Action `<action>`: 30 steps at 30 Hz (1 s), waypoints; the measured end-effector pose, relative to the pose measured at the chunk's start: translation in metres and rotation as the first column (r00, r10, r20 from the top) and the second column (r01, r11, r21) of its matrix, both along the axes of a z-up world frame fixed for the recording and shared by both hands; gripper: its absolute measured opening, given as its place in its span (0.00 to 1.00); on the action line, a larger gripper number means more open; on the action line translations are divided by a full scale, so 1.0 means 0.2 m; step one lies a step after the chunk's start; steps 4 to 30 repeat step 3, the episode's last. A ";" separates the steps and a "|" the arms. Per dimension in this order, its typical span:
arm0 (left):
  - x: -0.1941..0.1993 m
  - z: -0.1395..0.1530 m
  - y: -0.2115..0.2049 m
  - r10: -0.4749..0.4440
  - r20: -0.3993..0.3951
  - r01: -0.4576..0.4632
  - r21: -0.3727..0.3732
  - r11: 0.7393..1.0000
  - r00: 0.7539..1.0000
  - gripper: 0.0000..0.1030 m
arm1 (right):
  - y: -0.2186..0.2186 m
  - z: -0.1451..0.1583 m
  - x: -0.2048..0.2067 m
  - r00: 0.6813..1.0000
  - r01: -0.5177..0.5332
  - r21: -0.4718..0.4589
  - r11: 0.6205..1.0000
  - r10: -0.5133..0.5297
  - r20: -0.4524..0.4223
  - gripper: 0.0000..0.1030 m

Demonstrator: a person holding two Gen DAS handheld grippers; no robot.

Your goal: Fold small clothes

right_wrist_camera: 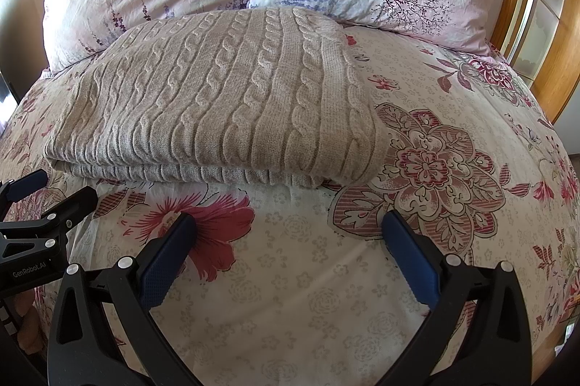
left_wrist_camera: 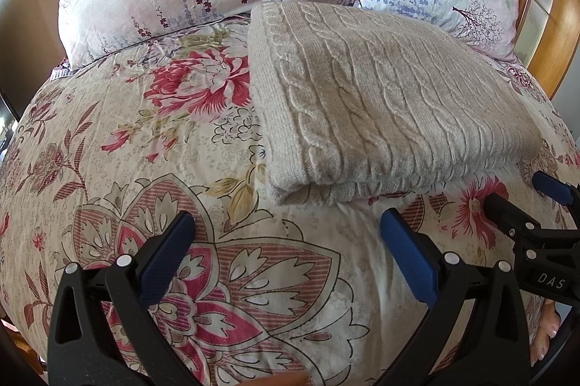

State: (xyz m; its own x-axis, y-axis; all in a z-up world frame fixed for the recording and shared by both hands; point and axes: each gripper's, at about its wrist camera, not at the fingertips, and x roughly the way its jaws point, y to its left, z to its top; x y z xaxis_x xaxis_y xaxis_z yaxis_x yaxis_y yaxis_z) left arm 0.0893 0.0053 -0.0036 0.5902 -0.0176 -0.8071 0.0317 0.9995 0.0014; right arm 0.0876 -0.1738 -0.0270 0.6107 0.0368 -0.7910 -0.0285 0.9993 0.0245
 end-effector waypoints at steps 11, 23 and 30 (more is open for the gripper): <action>0.00 0.00 0.00 0.000 0.000 0.000 0.000 1.000 1.000 0.98 | 0.00 0.00 0.00 1.000 0.000 0.000 1.000 0.000 0.000 0.99; 0.00 0.00 0.00 0.000 0.000 0.000 0.000 1.000 1.000 0.98 | 0.00 0.00 0.00 1.000 0.000 0.000 1.000 0.000 0.000 0.99; 0.00 0.00 0.00 0.000 0.000 0.000 0.000 1.000 1.000 0.98 | 0.00 0.00 0.00 1.000 0.000 0.000 1.000 0.000 0.000 0.99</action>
